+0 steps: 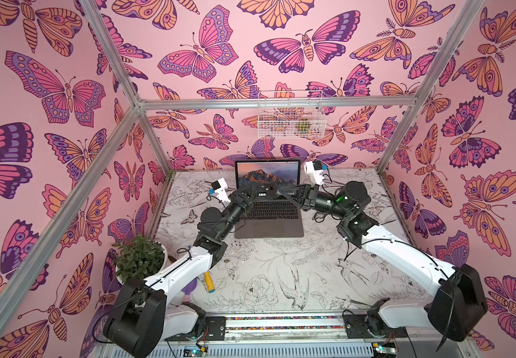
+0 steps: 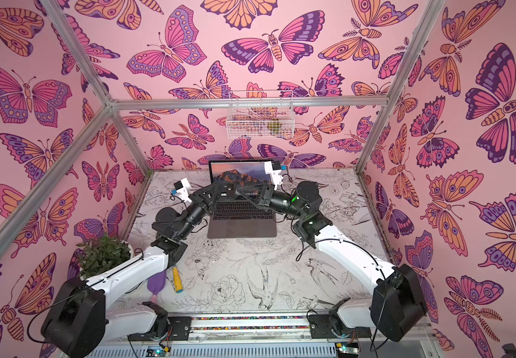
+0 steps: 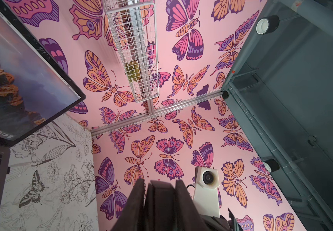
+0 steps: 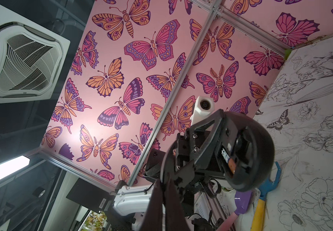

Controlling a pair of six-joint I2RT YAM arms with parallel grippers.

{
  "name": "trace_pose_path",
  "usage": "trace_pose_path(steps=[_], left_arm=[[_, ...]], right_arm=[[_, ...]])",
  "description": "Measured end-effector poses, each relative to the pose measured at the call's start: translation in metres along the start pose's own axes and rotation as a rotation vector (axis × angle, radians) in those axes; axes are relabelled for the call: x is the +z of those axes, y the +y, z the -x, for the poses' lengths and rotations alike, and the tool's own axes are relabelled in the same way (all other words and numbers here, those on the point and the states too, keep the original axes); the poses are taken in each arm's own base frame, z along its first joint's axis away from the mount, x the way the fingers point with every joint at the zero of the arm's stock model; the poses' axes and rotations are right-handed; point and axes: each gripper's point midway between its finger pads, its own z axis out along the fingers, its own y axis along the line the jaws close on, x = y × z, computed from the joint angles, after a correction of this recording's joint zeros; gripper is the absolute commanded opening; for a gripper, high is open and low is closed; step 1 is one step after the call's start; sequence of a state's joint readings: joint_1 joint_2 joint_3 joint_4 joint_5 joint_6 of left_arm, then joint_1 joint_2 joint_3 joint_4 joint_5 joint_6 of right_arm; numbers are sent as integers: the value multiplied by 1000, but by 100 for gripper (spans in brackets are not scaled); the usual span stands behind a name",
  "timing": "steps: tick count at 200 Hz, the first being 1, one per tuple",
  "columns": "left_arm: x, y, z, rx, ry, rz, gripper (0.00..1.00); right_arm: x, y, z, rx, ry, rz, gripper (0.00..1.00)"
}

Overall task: Insert the wireless mouse receiver into the laptop
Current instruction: Close the lid on the mouse.

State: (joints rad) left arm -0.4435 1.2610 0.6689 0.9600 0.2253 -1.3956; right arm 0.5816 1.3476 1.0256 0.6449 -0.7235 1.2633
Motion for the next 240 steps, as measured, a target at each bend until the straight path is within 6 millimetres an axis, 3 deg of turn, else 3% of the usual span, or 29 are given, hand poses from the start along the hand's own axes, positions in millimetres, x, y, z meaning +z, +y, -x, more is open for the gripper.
trace_pose_path(steps=[84, 172, 240], left_arm=[[8, 10, -5, 19, 42, 12, 0], [8, -11, -9, -35, 61, -70, 0], [7, -20, -10, -45, 60, -107, 0]], right_arm=[[0, -7, -1, 7, 4, -25, 0], [1, 4, -5, 19, 32, 26, 0], [4, 0, -3, 81, 29, 29, 0]])
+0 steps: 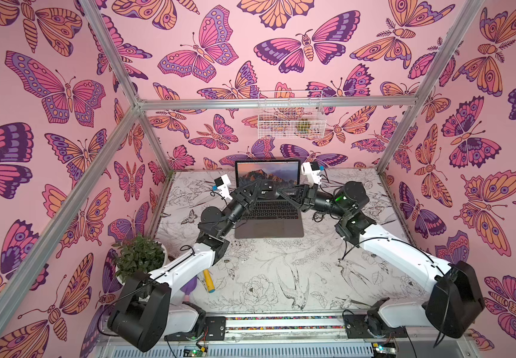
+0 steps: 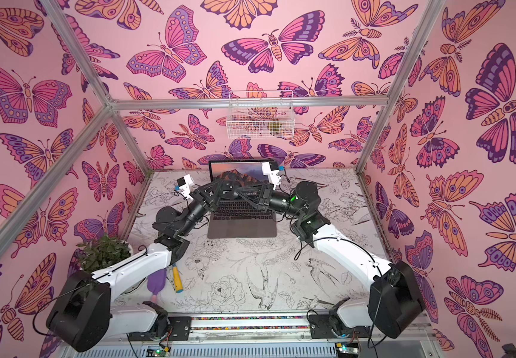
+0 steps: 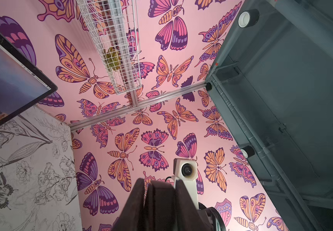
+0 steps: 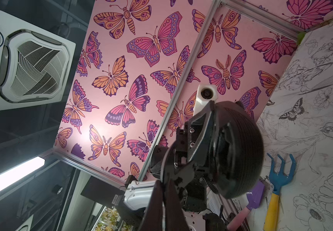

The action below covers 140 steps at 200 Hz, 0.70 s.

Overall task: Insert the wireless mouse receiver into the laptop
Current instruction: Close the lid on the mouse.

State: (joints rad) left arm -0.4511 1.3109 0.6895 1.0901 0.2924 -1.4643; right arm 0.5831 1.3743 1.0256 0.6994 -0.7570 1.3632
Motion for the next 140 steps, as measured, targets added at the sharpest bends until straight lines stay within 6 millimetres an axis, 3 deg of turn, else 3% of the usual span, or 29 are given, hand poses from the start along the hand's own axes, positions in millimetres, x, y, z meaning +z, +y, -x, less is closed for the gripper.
trace_pose_path(steps=[140], left_arm=[[-4, -4, 3, -23, -25, -25, 0]], right_arm=[[-4, -3, 14, -4, -62, -15, 0]])
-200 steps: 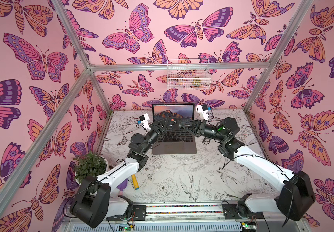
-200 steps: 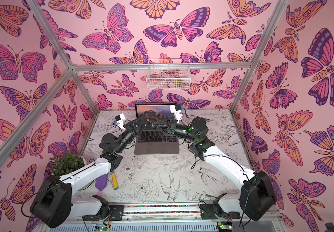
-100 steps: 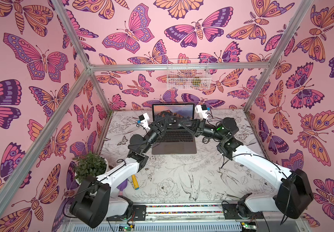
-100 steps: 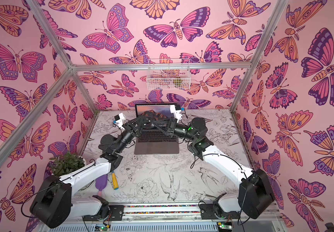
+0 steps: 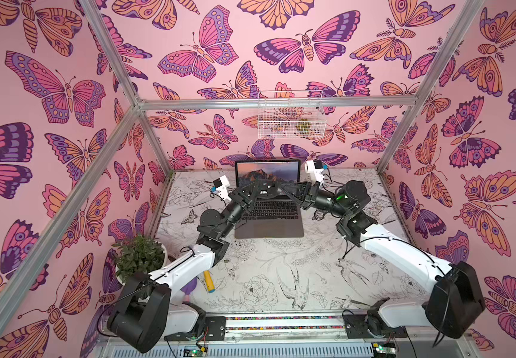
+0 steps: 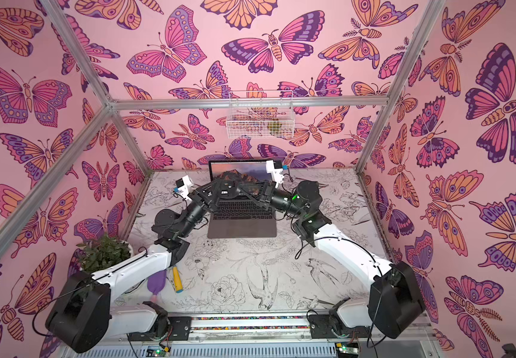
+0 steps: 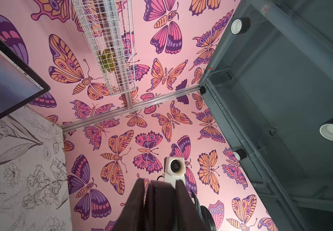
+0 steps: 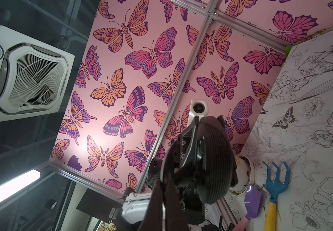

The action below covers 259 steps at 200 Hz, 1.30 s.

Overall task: Insert the wireless mouse receiver into the laptop
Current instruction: Close the lid on the mouse.

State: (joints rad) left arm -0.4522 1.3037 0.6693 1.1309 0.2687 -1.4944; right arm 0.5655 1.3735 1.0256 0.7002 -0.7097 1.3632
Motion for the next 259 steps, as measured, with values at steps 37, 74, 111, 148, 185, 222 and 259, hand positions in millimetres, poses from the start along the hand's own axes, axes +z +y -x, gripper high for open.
trace_pose_path(steps=[37, 74, 111, 148, 185, 222, 259], left_arm=[[-2, -1, 0, 1, -6, 1, 0], [-4, -6, 1, 4, -8, -9, 0], [-4, -6, 1, 4, -8, -10, 0], [-4, -6, 1, 4, -8, -10, 0], [-4, -6, 1, 4, -8, -10, 0], [-4, -6, 1, 4, -8, -10, 0], [-4, -6, 1, 4, -8, -10, 0]], right_arm=[[3, -3, -1, 2, 1, 2, 0], [5, -1, -3, -4, 7, 13, 0], [7, -3, -4, -1, 12, 15, 0], [7, -3, -4, 3, 12, 15, 0], [7, -3, -4, 6, 12, 14, 0], [7, -5, -5, 8, 13, 12, 0], [7, -7, -5, 12, 14, 7, 0]])
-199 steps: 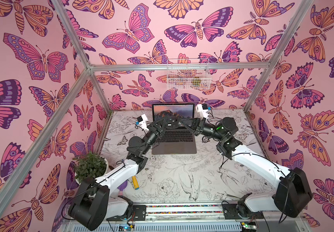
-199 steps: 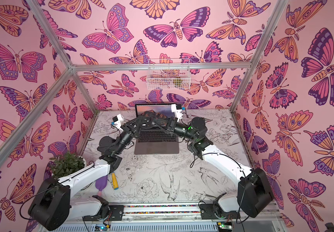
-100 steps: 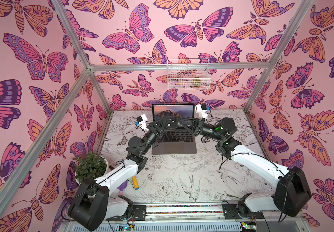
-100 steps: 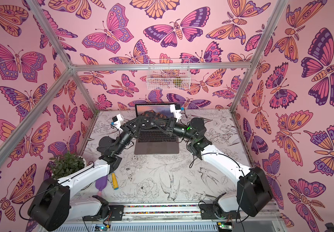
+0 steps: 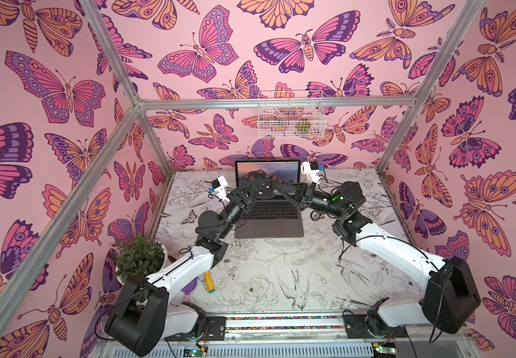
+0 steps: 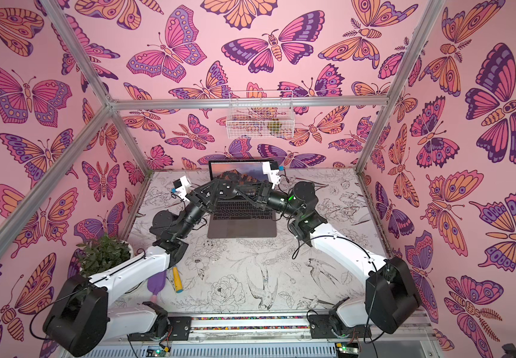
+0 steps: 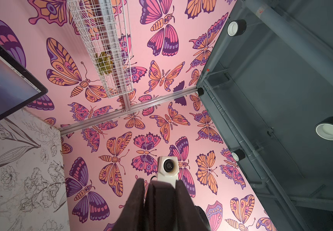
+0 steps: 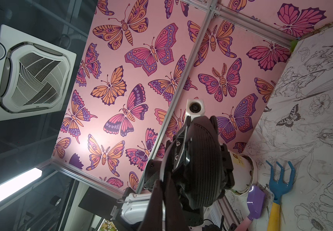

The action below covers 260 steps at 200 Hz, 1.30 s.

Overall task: Insert the wireless mouse receiver into the laptop
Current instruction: Close the lid on the mouse.

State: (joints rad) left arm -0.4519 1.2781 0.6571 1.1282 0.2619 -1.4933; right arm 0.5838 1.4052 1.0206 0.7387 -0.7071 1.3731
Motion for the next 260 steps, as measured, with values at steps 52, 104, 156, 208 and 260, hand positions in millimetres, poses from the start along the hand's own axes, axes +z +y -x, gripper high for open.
trace_pose_path(steps=[52, 104, 156, 208, 260], left_arm=[[1, 4, 0, -2, 2, 7, 0], [2, 12, -1, -6, 6, 24, 0], [1, 13, -1, -8, 6, 29, 0], [-1, 24, -2, -17, 6, 56, 0], [-4, 34, -4, -38, 5, 81, 0]], right_arm=[[-2, -7, -4, 10, -2, -14, 0], [-1, -13, -3, 9, -8, -35, 0], [-1, -20, -2, -9, -8, -63, 0], [-1, -28, -4, -5, -7, -98, 3], [-1, -35, -5, 13, 2, -129, 5]])
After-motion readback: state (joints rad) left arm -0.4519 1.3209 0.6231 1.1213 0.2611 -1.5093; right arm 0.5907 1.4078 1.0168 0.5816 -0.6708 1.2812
